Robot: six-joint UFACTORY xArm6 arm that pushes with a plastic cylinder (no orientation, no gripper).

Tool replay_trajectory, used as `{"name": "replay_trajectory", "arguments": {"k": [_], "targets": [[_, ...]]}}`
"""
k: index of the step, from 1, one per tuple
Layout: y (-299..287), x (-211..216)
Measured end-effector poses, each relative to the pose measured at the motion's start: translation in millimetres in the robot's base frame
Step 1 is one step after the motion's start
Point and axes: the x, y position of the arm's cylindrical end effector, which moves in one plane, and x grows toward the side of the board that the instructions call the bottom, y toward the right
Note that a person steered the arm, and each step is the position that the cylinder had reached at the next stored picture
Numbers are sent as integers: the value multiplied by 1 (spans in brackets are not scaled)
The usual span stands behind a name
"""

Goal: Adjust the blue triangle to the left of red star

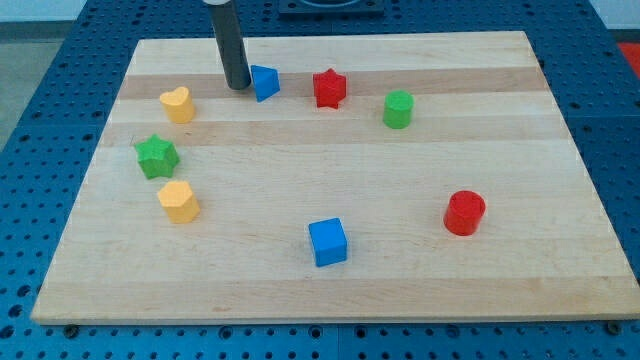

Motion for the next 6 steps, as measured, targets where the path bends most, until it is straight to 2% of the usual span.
{"name": "replay_trajectory", "arguments": {"k": [4, 6], "targets": [[21, -6], [17, -65]]}}
